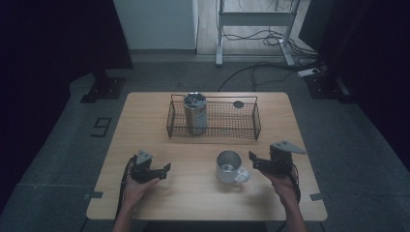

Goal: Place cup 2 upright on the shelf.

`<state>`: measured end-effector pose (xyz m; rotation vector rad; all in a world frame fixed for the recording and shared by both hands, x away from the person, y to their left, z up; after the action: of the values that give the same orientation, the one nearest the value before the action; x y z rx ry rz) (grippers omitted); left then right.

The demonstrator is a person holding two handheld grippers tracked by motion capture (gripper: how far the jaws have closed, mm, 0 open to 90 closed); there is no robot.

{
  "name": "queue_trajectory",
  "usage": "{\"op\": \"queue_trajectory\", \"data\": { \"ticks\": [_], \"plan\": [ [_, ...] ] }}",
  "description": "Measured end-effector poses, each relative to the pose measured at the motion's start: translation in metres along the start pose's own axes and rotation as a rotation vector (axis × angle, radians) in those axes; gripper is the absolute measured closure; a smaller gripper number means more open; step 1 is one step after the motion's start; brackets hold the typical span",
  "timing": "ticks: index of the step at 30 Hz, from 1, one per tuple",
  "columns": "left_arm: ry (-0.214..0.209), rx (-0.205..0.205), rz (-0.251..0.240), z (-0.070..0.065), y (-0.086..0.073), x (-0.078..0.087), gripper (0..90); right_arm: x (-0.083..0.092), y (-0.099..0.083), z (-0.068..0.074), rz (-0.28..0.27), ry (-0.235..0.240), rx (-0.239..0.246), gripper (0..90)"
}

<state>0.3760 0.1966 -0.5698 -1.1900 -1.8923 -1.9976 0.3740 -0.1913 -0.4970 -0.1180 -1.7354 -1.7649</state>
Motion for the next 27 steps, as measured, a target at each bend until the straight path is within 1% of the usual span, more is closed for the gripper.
{"op": "queue_trajectory", "data": {
  "ticks": [3, 5, 6, 7, 9, 12, 15, 21, 24, 27],
  "plan": [
    [0.002, -0.001, 0.004, -0.001, -0.001, -0.001, 9.9, -0.001, 0.003, 0.007, -0.015, 0.023, 0.002, 10.4],
    [-0.002, -0.001, 0.003, -0.003, -0.001, 0.0, 9.9, -0.001, 0.003, 0.012, -0.035, 0.046, -0.009, 10.4],
    [-0.005, -0.001, 0.002, -0.003, 0.0, 0.001, 9.9, -0.001, 0.003, 0.013, -0.033, 0.054, -0.008, 10.2],
    [-0.006, -0.001, 0.002, -0.004, 0.0, 0.001, 9.9, 0.0, 0.003, 0.015, -0.026, 0.058, -0.003, 9.5],
    [-0.009, -0.002, -0.002, -0.005, 0.0, 0.002, 9.9, 0.002, 0.003, 0.018, -0.024, 0.06, 0.024, 8.8],
    [-0.01, -0.005, 0.001, -0.006, -0.001, 0.002, 9.9, 0.006, 0.002, 0.02, -0.038, 0.068, 0.019, 8.7],
    [-0.011, -0.012, 0.007, -0.007, -0.002, 0.003, 9.9, 0.006, 0.0, 0.024, -0.023, 0.075, 0.036, 7.9],
    [-0.014, -0.006, 0.005, -0.006, -0.002, 0.004, 9.9, 0.002, -0.004, 0.033, -0.006, 0.104, 0.042, 5.5],
    [-0.017, -0.007, 0.009, -0.007, -0.003, 0.004, 9.9, -0.002, -0.007, 0.041, 0.01, 0.132, 0.05, 3.7],
    [-0.021, -0.01, 0.01, -0.008, -0.003, 0.004, 9.9, -0.004, -0.009, 0.049, 0.026, 0.149, 0.061, 2.0]
  ]
}}
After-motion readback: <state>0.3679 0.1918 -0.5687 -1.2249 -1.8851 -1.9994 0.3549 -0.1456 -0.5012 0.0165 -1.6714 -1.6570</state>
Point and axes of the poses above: each handheld gripper's, and its own axes: x roughly backward along the jaws, y roughly out of its top, z roughly to its left, the point moved 7 cm from there along -x, roughly forward along the jaws, and after that the axes turned 2 degrees about x, right-handed, at the moved point
